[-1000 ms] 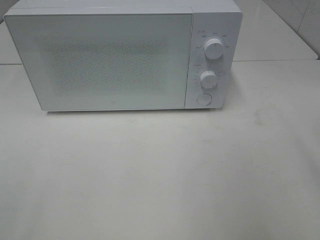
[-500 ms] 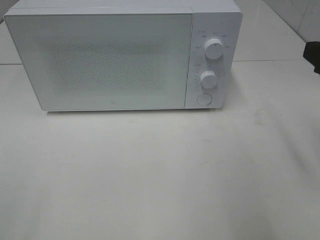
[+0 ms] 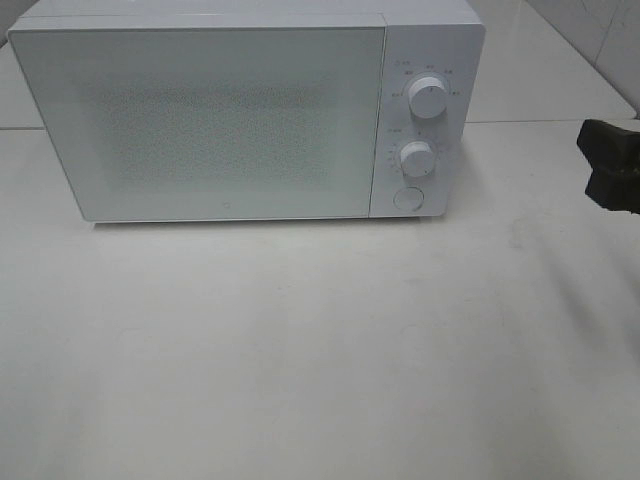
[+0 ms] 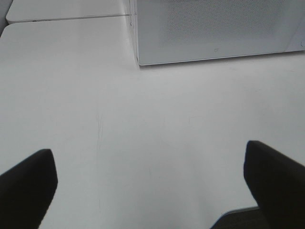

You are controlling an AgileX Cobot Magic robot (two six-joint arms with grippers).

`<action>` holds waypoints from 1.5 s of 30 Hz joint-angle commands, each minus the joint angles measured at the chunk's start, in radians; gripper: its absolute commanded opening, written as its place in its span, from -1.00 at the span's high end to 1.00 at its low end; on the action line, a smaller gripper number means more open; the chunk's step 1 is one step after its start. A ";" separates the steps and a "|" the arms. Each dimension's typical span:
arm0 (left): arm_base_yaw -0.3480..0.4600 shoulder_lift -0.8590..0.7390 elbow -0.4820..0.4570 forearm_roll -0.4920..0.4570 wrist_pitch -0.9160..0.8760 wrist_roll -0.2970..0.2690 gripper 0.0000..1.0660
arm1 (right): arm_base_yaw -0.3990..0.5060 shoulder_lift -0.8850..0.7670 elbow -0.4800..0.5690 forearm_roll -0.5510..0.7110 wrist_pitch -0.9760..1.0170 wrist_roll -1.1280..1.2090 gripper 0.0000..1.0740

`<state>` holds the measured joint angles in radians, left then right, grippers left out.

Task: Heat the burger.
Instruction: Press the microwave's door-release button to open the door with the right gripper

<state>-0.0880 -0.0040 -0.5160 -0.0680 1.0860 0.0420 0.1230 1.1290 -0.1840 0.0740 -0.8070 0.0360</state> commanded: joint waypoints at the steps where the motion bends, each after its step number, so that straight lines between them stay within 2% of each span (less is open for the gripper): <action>1: 0.003 -0.016 0.000 -0.005 -0.013 -0.003 -0.87 | -0.002 0.075 0.019 0.000 -0.108 -0.006 -0.35; 7: 0.003 -0.016 0.000 -0.005 -0.013 -0.003 -0.87 | 0.001 0.159 0.028 0.000 -0.148 0.002 -0.35; 9: 0.003 -0.016 0.000 -0.005 -0.013 -0.003 -0.87 | 0.029 0.183 0.028 0.021 -0.151 0.001 -0.35; 12: 0.003 -0.016 0.000 -0.005 -0.013 -0.003 -0.87 | 0.132 0.240 0.028 0.112 -0.196 -0.049 -0.35; 13: 0.003 -0.016 0.000 -0.005 -0.013 -0.003 -0.87 | 0.132 0.240 0.028 0.112 -0.196 -0.049 -0.35; 14: 0.003 -0.016 0.000 -0.005 -0.013 -0.003 -0.87 | 0.191 0.273 0.028 0.175 -0.232 -0.083 -0.35; 16: 0.003 -0.016 0.000 -0.005 -0.013 -0.003 -0.87 | 0.224 0.291 0.028 0.217 -0.255 -0.102 -0.35; 18: 0.003 -0.016 0.000 -0.005 -0.013 -0.003 -0.87 | 0.316 0.345 0.028 0.330 -0.323 -0.132 -0.35; 19: 0.003 -0.016 0.000 -0.005 -0.013 -0.003 -0.87 | 0.316 0.345 0.028 0.330 -0.323 -0.132 -0.35; 20: 0.003 -0.016 0.000 -0.005 -0.013 -0.003 -0.87 | 0.379 0.381 0.026 0.408 -0.363 -0.144 -0.35; 21: 0.003 -0.016 0.000 -0.005 -0.013 -0.003 -0.87 | 0.379 0.381 0.026 0.408 -0.363 -0.144 -0.35; 22: 0.003 -0.016 0.000 -0.005 -0.013 -0.003 -0.87 | 0.432 0.414 0.026 0.472 -0.404 -0.147 -0.35; 24: 0.003 -0.016 0.000 -0.005 -0.013 -0.003 -0.87 | 0.460 0.430 0.025 0.508 -0.421 -0.147 -0.35; 25: 0.003 -0.016 0.000 -0.005 -0.013 -0.003 -0.87 | 0.509 0.456 0.016 0.575 -0.443 -0.150 -0.35; 27: 0.003 -0.016 0.000 -0.005 -0.013 -0.003 -0.87 | 0.535 0.468 0.007 0.613 -0.444 -0.150 -0.35; 28: 0.003 -0.016 0.000 -0.005 -0.013 -0.003 -0.87 | 0.580 0.492 -0.014 0.673 -0.447 -0.158 -0.35; 38: 0.003 -0.016 0.000 -0.005 -0.013 -0.003 -0.87 | 0.732 0.570 -0.133 0.756 -0.447 -0.280 -0.35; 45: 0.003 -0.016 0.000 -0.005 -0.013 -0.003 -0.87 | 0.742 0.608 -0.153 0.759 -0.447 -0.272 -0.35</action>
<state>-0.0880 -0.0040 -0.5160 -0.0680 1.0860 0.0420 0.8580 1.7330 -0.3290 0.8340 -1.2100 -0.2260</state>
